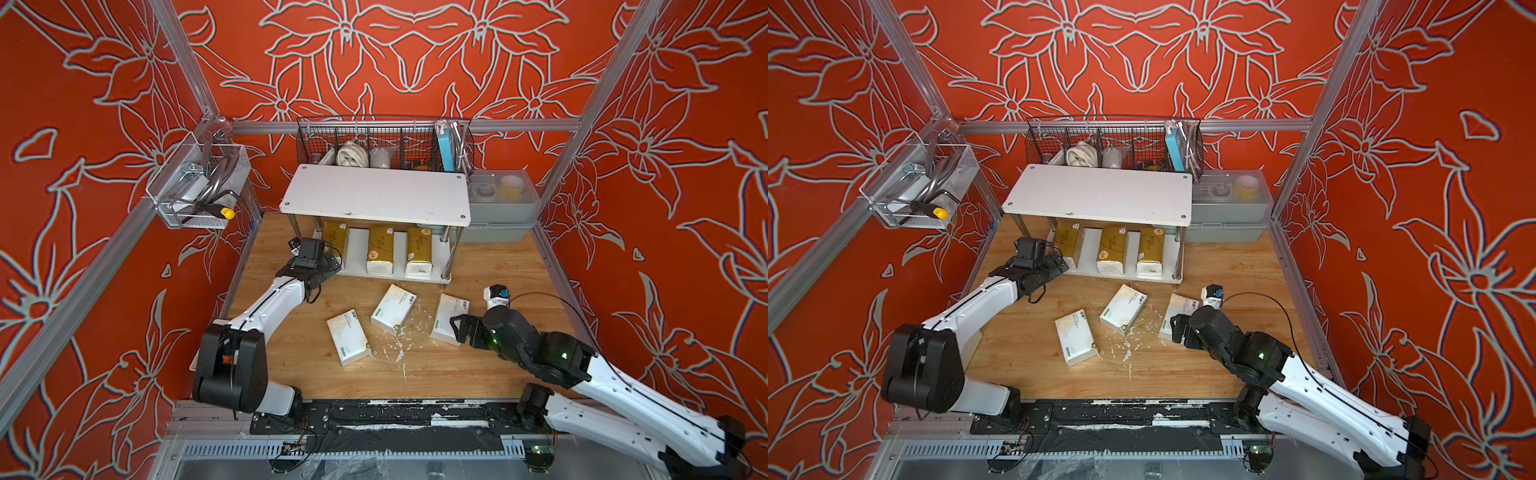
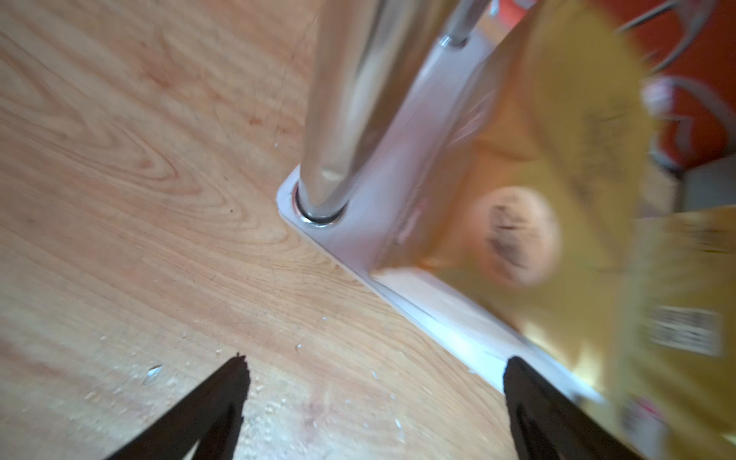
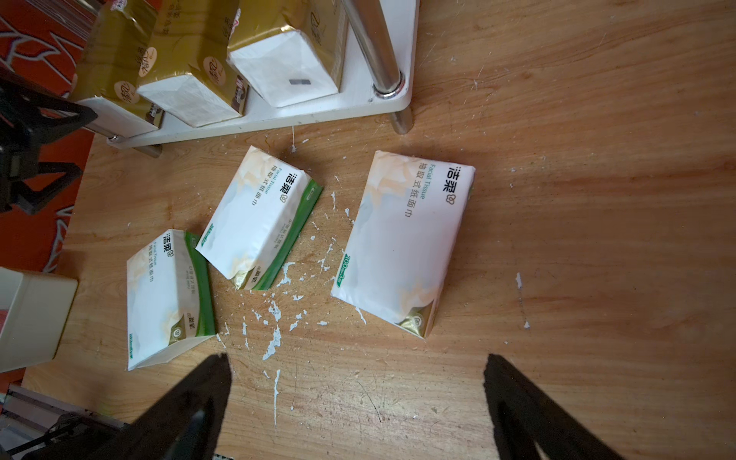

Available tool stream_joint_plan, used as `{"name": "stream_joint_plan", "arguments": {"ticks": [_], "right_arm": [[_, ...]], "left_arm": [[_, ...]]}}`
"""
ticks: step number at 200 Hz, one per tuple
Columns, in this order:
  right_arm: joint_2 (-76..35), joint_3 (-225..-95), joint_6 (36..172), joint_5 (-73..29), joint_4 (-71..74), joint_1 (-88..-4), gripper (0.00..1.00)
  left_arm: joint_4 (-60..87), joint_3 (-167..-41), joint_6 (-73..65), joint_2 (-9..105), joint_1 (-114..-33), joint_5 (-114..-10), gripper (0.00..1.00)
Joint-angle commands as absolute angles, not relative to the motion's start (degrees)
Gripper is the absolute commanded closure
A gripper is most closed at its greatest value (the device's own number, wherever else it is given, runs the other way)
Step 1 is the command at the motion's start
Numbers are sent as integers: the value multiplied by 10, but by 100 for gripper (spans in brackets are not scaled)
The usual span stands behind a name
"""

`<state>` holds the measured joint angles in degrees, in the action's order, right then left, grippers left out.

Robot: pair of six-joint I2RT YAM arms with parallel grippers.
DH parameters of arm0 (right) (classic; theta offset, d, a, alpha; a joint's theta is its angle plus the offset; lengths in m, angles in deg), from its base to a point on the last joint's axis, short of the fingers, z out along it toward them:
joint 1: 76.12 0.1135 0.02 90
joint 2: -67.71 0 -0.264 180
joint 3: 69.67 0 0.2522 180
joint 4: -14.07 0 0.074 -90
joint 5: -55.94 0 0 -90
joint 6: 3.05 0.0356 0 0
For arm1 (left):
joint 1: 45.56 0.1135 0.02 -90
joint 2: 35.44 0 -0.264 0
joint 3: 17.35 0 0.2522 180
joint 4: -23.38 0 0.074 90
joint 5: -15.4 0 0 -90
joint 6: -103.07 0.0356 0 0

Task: Place the tissue boxes on the shelf by color
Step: Place a box of tissues on the shelf.

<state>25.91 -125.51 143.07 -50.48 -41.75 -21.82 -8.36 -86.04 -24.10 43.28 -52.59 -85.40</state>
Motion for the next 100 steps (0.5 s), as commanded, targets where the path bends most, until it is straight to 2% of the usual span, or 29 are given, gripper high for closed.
{"name": "stream_joint_plan", "arguments": {"ticks": [1, 44, 100], "right_arm": [[266, -1245, 1430, -504, -432, -221, 1], [269, -1246, 1421, -490, -430, -221, 1], [248, -1248, 1402, -451, -407, -221, 1]], "left_arm": [[-151, -850, -244, 366, -532, -832, 1], [-279, -817, -300, 262, -561, -794, 1], [-394, -779, -411, 176, -677, -802, 1]]}}
